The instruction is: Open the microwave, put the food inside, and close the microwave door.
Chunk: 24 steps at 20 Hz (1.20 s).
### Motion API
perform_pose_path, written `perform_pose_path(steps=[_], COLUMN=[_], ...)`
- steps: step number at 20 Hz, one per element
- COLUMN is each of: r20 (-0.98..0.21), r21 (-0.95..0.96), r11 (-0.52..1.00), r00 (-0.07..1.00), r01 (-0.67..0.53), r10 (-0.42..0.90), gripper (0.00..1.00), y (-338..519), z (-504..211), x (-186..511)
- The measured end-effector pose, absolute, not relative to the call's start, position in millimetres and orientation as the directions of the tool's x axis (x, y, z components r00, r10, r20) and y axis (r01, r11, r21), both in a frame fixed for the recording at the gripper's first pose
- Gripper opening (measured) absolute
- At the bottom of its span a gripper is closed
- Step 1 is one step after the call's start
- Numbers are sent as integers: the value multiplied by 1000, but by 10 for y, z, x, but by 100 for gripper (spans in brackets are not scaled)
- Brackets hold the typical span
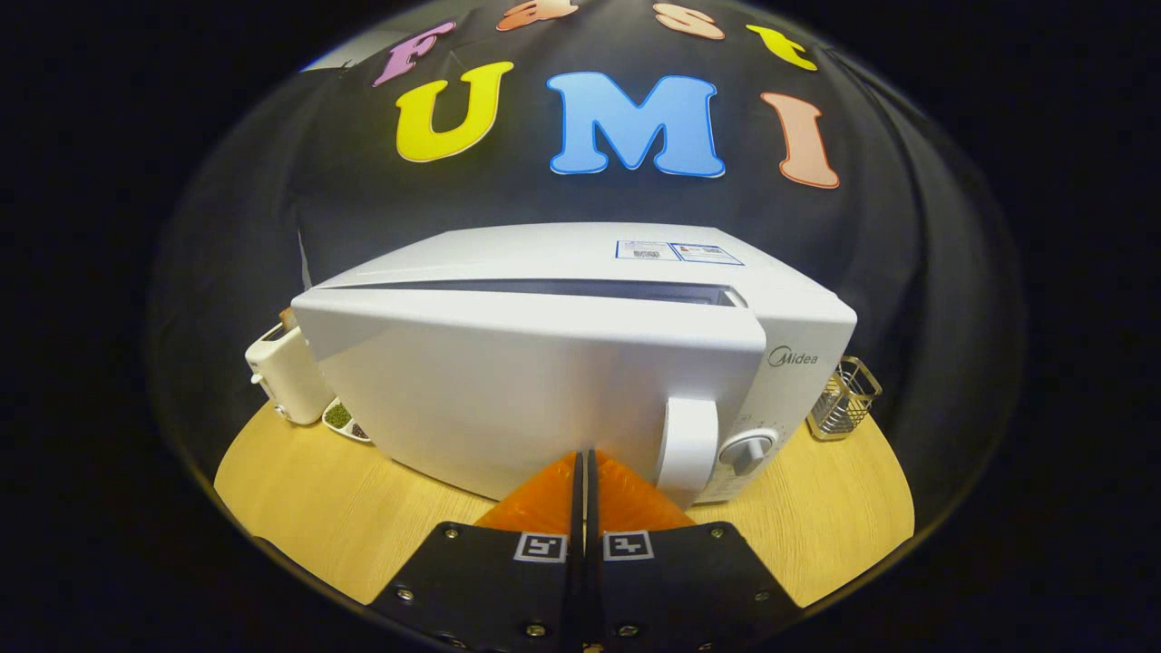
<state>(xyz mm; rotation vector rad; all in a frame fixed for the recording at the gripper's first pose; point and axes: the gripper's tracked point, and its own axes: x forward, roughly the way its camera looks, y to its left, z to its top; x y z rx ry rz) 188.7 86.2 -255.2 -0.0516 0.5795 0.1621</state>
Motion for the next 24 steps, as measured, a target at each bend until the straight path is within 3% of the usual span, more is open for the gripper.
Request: perform_pose_path(steps=[15, 24], r20=[-567, -456], r21=[23, 18], r11=[993, 987], r00=[817, 878], r01=[-112, -157], r10=[105, 147], gripper=[1, 1], y=[864, 1040], z=[-2577, -1951], x=[2005, 1524])
